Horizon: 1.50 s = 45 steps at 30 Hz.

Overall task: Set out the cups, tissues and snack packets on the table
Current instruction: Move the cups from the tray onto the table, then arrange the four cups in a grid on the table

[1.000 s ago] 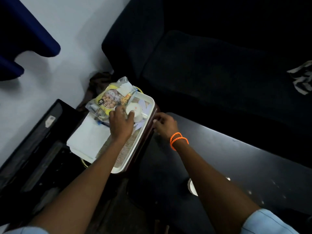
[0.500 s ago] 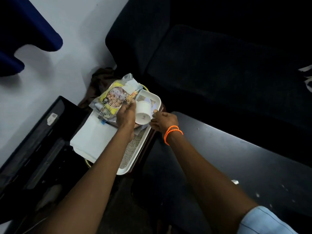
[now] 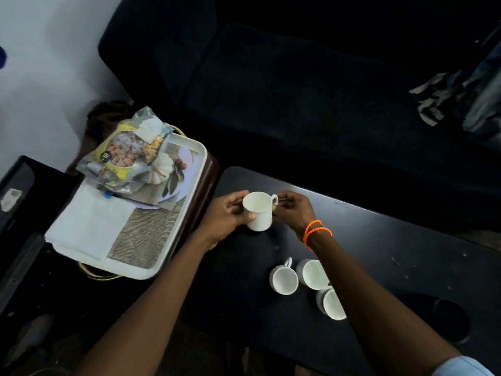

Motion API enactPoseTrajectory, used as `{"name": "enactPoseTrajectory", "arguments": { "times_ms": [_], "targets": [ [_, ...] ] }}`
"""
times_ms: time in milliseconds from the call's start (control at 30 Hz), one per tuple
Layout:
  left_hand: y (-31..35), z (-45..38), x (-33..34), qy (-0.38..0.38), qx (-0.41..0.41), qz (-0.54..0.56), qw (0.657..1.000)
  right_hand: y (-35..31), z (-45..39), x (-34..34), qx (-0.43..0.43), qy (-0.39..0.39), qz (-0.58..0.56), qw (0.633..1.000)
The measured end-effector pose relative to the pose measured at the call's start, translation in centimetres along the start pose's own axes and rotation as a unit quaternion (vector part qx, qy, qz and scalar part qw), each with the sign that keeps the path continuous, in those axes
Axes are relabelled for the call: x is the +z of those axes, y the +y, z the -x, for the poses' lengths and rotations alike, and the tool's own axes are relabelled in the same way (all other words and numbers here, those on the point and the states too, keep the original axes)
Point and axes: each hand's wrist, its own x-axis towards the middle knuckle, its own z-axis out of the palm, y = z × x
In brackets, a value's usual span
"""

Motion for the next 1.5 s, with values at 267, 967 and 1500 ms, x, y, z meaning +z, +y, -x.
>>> {"name": "enactPoseTrajectory", "arguments": {
  "times_ms": [267,967,1500],
  "targets": [
    [-5.0,0.4,7.8,-0.077,0.013,-0.123,0.989,5.4,1.6,-7.4,-0.006,0.077,0.242,0.967],
    [-8.9,11.3,18.6,0.241,0.11,-0.129,0.956,12.6,11.7,-14.0,-0.03,0.3,0.117,0.946],
    [-13.7,14.0,24.4,0.097,-0.032,-0.189,0.977,19.7,19.2,-13.3,0.037,0.162,0.066,0.984]
  ]
}}
